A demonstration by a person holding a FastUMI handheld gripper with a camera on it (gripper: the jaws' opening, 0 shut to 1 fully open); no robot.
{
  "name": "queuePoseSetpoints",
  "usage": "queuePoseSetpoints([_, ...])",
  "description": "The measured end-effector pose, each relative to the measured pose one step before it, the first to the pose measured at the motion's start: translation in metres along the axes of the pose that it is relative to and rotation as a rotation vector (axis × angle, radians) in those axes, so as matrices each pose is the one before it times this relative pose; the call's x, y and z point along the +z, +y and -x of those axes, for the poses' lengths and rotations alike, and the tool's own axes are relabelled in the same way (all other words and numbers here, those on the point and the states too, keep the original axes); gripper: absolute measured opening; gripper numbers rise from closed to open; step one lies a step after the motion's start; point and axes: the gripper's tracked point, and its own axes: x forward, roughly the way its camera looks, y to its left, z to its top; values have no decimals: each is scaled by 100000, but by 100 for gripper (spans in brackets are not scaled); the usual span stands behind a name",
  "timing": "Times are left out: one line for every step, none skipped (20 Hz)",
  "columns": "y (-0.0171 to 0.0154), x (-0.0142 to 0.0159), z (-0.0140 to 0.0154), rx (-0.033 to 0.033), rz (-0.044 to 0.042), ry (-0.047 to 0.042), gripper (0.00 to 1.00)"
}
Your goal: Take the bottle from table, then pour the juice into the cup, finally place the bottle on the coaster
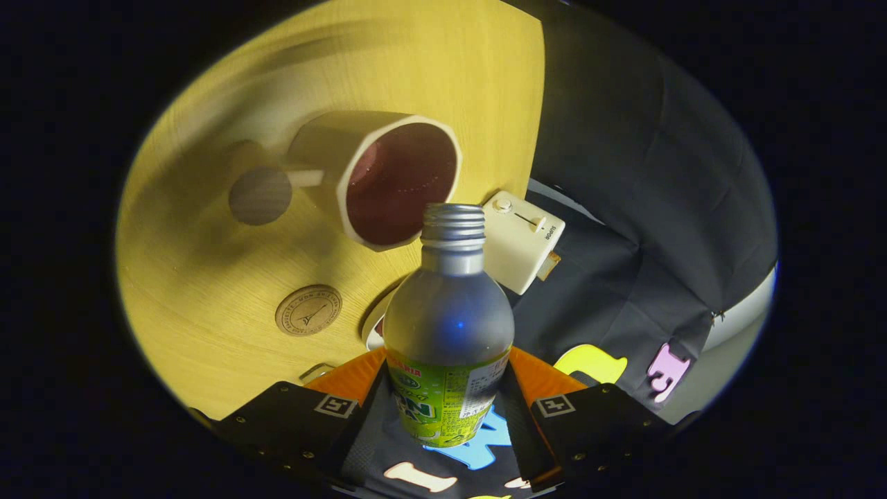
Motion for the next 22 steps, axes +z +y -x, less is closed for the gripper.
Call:
queuePoseSetpoints([175,-270,104,395,-5584,142,78])
queuePoseSetpoints([-17,-424,114,228,-6168,278,78])
queuePoseSetpoints([-82,-316,8,70,-5719,491,78])
queuePoseSetpoints([-148,-286,-8,-893,-4403,637,78])
queuePoseSetpoints([-354,-251,59,-1120,-3829,378,78])
queuePoseSetpoints([-69,-267,-47,-700,-3852,193,78])
queuePoseSetpoints([58,-242,91,156,-4117,223,79])
queuePoseSetpoints([152,-127,1,215,-4154,84,79])
queuePoseSetpoints([13,-104,81,-16,-3631,-207,79])
queuePoseSetpoints([-133,-49,7,-473,-2559,-405,79])
queuePoseSetpoints([-174,-47,41,-910,-1582,-389,79])
queuePoseSetpoints([24,-94,142,-576,-893,-21,78])
queuePoseSetpoints([81,-96,101,-456,-1220,-169,79])
queuePoseSetpoints([15,-117,152,-339,-1841,-314,79])
queuePoseSetpoints([69,-68,102,-375,-2552,-220,79])
queuePoseSetpoints([15,-125,36,-195,-3255,-168,79])
queuePoseSetpoints([97,-163,78,-71,-3796,34,78])
queuePoseSetpoints([-45,-162,35,-245,-4102,79,79])
queuePoseSetpoints([55,-251,-7,-232,-3979,271,79])
queuePoseSetpoints([69,-262,-18,38,-3449,252,79])
queuePoseSetpoints([6,-136,-57,-218,-2905,169,79])
queuePoseSetpoints([-190,-166,50,-860,-2741,-132,79])
